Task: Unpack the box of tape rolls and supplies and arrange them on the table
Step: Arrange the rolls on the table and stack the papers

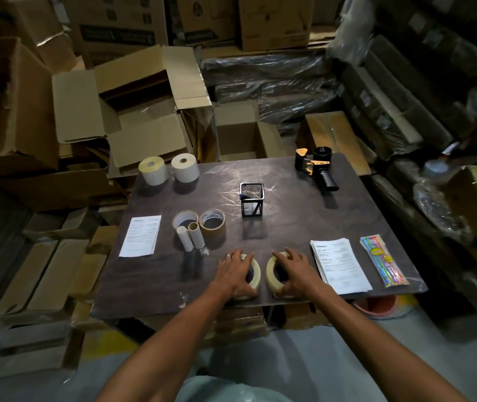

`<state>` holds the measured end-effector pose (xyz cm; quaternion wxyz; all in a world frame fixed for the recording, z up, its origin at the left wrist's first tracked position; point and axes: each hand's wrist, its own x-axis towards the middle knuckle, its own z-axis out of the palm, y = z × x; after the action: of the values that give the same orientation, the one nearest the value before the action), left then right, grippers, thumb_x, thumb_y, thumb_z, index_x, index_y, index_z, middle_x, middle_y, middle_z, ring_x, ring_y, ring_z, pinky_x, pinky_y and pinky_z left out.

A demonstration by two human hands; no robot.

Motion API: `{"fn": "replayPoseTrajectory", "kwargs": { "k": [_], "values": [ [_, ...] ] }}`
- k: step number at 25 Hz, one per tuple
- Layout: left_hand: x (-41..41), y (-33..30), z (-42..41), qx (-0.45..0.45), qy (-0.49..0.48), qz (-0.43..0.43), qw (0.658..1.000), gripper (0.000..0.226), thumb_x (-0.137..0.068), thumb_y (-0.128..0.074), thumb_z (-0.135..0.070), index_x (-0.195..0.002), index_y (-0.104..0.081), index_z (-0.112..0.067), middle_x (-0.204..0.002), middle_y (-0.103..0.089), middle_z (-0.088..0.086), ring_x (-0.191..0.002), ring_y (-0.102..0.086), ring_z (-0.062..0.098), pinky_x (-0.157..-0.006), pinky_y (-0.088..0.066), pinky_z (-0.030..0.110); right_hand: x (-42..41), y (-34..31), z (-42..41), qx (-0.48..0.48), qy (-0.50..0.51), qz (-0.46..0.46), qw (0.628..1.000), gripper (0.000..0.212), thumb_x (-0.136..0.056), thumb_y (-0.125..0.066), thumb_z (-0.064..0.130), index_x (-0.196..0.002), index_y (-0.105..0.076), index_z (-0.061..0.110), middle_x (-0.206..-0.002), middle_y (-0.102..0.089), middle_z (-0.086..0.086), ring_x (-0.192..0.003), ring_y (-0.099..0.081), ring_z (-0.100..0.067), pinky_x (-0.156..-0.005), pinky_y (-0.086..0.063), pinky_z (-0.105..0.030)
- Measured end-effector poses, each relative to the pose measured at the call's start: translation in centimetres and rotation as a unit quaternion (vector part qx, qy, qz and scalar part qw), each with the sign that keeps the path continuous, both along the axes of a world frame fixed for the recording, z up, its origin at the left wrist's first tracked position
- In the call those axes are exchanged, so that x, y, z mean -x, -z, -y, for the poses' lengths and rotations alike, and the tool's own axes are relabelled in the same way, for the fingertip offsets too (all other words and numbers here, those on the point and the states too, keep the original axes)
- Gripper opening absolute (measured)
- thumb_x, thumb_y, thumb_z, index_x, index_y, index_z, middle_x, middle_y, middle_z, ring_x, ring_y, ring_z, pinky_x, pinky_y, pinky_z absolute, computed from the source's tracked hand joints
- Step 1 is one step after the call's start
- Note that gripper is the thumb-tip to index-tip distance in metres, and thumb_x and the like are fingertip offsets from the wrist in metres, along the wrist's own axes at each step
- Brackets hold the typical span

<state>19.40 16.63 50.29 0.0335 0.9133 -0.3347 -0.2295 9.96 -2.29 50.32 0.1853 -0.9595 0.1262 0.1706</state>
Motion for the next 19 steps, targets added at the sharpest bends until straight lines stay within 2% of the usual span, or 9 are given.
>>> {"fn": "replayPoseTrajectory", "kwargs": {
  "k": [4, 11, 14, 19],
  "values": [
    [0.0, -0.5, 0.0, 0.003, 0.008, 0.012, 1.0, 0.11, -0.06, -0.083, -0.049, -0.149, -0.023, -0.029, -0.151, -0.026, 0.009, -0.138, -0.027, 0.036, -0.113, -0.031, 0.052, 0.0, -0.3, 0.2, -0.001, -0.005, 0.012, 1.0, 0.113, -0.057, -0.085, 0.047, -0.15, -0.022, 0.037, -0.157, -0.023, -0.008, -0.136, -0.029, -0.038, -0.105, -0.042, -0.048],
    [-1.2, -1.7, -0.3, 0.032, 0.007, 0.035, 0.999, 0.11, -0.05, -0.085, -0.055, -0.144, -0.033, -0.031, -0.138, -0.037, 0.004, -0.127, -0.037, 0.031, -0.104, -0.039, 0.051, -0.9, -1.5, 0.4, -0.004, 0.017, 0.05, 0.999, 0.11, -0.051, -0.087, 0.048, -0.147, -0.034, 0.035, -0.151, -0.034, -0.005, -0.129, -0.039, -0.036, -0.101, -0.045, -0.043],
    [-3.4, -4.1, 0.1, 0.055, 0.004, 0.056, 0.997, 0.109, -0.051, -0.085, -0.054, -0.145, -0.034, -0.031, -0.138, -0.038, 0.003, -0.126, -0.04, 0.03, -0.102, -0.041, 0.049, -3.4, -3.5, 1.9, 0.0, 0.036, 0.073, 0.997, 0.112, -0.046, -0.087, 0.051, -0.145, -0.038, 0.036, -0.147, -0.038, -0.004, -0.125, -0.044, -0.035, -0.1, -0.045, -0.039],
    [-9.3, -8.5, 1.3, 0.073, 0.003, 0.097, 0.993, 0.108, -0.049, -0.085, -0.06, -0.142, -0.038, -0.034, -0.136, -0.043, 0.0, -0.122, -0.045, 0.027, -0.098, -0.044, 0.043, -9.4, -7.8, 4.8, -0.003, 0.063, 0.114, 0.992, 0.115, -0.041, -0.087, 0.055, -0.144, -0.04, 0.035, -0.143, -0.043, -0.006, -0.122, -0.046, -0.035, -0.101, -0.044, -0.042]
  ]
}}
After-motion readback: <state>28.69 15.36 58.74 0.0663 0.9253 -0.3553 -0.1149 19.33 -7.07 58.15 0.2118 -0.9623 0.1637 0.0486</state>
